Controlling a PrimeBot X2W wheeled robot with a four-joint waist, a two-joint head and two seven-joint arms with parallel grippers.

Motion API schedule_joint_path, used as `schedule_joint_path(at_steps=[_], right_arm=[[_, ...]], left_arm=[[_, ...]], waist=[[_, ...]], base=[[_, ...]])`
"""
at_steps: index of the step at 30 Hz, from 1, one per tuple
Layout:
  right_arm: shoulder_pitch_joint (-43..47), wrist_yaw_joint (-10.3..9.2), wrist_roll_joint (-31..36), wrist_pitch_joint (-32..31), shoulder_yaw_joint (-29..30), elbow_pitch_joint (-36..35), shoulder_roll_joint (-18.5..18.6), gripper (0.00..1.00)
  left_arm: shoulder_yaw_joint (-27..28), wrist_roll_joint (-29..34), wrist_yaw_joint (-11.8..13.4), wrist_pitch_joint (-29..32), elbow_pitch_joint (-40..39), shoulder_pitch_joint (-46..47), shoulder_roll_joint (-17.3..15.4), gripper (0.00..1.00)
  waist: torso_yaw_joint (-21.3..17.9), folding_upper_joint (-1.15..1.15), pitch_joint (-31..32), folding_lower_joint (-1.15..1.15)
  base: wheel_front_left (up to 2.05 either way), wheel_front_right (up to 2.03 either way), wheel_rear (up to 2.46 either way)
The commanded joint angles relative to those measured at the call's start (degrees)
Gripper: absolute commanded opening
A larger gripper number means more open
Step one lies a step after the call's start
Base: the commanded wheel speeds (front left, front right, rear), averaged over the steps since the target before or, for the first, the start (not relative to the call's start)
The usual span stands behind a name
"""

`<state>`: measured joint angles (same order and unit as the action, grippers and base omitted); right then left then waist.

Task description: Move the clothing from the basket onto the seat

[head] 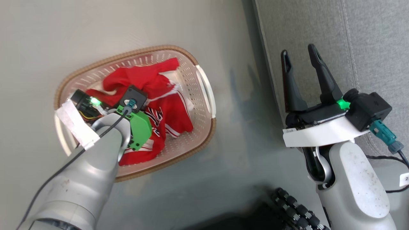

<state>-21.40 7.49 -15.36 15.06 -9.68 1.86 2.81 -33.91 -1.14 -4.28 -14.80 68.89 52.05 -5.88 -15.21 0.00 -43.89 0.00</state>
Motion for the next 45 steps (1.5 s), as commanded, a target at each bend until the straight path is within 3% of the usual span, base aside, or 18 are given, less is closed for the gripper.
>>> schedule_joint_path(at_steps=[1, 11, 29, 37, 45], right_arm=[[1.1, 0.00, 0.7, 0.2, 0.4, 0.3, 0.2, 1.00], [5.8, 0.00, 3.8, 0.2, 2.5, 2.3, 0.2, 1.00], [13.5, 0.00, 6.7, -3.9, 3.5, 0.6, 0.2, 1.00], [16.9, 0.00, 6.9, -6.8, 2.7, -1.7, 0.2, 1.00], [20.9, 0.00, 6.3, -8.9, 1.8, -3.7, 0.2, 1.00]], left_arm=[[0.5, -1.3, 0.1, -0.5, -1.3, -1.5, 0.4, 0.00], [4.4, -7.6, 0.2, -0.4, -18.0, -10.7, 2.0, 0.00], [13.1, -13.0, 0.9, -0.4, -53.8, -28.2, 1.0, 0.00], [15.1, -14.2, 0.4, -0.4, -63.5, -35.2, 1.3, 0.00], [14.3, -14.5, 0.3, -0.3, -68.2, -41.8, 0.3, 0.00]], waist=[[4.0, 0.00, 6.2, 0.00], [8.0, 0.00, 16.1, 0.00], [12.1, 0.00, 30.7, 0.00], [12.4, 0.00, 35.6, 0.00], [12.2, 0.00, 39.4, 0.00]], base=[[0.00, 0.00, 0.00], [0.00, 0.00, 0.00], [0.00, 0.00, 0.00], [0.00, 0.00, 0.00], [0.00, 0.00, 0.00]])
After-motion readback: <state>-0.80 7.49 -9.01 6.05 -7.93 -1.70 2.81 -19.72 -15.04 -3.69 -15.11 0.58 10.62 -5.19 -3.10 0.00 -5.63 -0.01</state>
